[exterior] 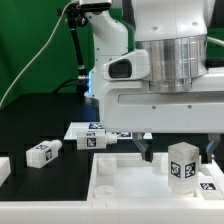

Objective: Assemble one leg

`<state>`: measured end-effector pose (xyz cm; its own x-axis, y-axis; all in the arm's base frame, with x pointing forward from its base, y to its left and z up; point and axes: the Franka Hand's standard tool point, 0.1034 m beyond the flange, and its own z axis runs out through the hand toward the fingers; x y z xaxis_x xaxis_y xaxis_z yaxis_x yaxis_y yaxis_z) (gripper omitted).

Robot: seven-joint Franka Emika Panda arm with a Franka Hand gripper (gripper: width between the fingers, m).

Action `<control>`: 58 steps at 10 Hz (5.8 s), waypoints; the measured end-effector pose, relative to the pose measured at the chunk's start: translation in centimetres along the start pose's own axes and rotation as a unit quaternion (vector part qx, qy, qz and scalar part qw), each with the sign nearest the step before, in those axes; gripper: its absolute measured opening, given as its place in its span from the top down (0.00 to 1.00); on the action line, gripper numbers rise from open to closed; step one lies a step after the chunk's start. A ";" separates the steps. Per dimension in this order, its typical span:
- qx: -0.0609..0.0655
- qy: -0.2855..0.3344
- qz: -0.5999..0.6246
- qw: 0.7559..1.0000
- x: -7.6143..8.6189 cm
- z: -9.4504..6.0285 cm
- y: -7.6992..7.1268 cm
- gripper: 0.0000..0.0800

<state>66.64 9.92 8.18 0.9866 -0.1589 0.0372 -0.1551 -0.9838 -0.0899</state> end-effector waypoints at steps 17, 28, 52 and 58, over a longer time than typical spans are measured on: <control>-0.023 0.005 -0.195 0.980 -0.4 0.2 -0.7 0.65; -0.031 0.026 0.363 0.931 -0.7 0.4 -1.3 0.64; -0.052 0.017 -0.247 0.967 -0.6 -0.8 -0.9 0.65; -0.043 0.029 0.091 0.994 -0.8 -0.7 -1.0 0.65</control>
Offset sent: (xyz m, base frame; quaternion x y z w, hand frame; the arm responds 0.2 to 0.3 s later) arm -0.0129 0.0128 0.0058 -0.0058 0.0047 -0.2613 0.9652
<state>65.99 10.98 8.91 0.9373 -0.3376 0.0865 -0.3376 -0.9412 -0.0153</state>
